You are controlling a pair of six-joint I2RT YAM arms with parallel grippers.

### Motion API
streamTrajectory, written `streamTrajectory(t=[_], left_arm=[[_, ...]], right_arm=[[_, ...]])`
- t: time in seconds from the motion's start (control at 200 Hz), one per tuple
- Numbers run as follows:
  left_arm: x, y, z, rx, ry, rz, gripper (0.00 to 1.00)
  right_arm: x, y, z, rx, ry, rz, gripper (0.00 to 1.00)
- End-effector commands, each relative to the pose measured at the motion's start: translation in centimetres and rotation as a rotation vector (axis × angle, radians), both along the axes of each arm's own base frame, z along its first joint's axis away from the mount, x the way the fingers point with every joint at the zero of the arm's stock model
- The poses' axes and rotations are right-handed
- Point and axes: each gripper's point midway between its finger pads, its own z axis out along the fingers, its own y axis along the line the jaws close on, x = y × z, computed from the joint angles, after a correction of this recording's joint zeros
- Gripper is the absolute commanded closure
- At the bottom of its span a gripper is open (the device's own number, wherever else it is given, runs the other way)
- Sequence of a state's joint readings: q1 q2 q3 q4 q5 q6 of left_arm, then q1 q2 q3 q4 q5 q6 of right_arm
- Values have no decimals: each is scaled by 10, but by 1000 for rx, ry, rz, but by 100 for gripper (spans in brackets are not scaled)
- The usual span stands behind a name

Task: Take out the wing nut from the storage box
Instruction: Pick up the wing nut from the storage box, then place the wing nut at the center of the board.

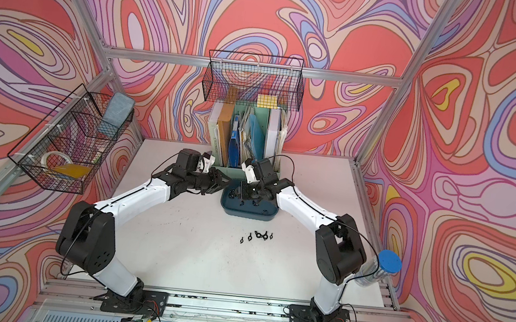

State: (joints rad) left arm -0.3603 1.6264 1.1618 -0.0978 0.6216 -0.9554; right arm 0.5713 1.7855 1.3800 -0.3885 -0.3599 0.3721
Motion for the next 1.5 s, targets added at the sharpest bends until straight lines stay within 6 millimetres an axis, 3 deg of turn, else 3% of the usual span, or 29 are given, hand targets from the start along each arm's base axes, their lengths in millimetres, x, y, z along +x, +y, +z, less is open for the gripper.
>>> streamTrajectory(t=[0.0,0.596,1.046,1.162,1.292,1.397,1.497], left_arm=[[1,-4,-4,-26,7,-17,68],[2,-2,-11,-9,18,-12,72],[1,-4,-12,-15,22,-25,100],[1,-4,-12,-6,24,-23,100],[0,0,-14,32,25,-19,100],[-3,7,-16,68,27,-9,100],[-10,13,-20,113,35,-4,100]], right_arm=[[-2,10,30,68,-40,28,100],[-5,20,44,111,-41,61,100],[-4,22,44,117,-42,61,100],[-4,22,43,113,-40,59,100],[-3,17,35,86,-31,31,80],[-1,6,29,48,-39,-20,55],[0,-6,26,15,-58,-65,43]])
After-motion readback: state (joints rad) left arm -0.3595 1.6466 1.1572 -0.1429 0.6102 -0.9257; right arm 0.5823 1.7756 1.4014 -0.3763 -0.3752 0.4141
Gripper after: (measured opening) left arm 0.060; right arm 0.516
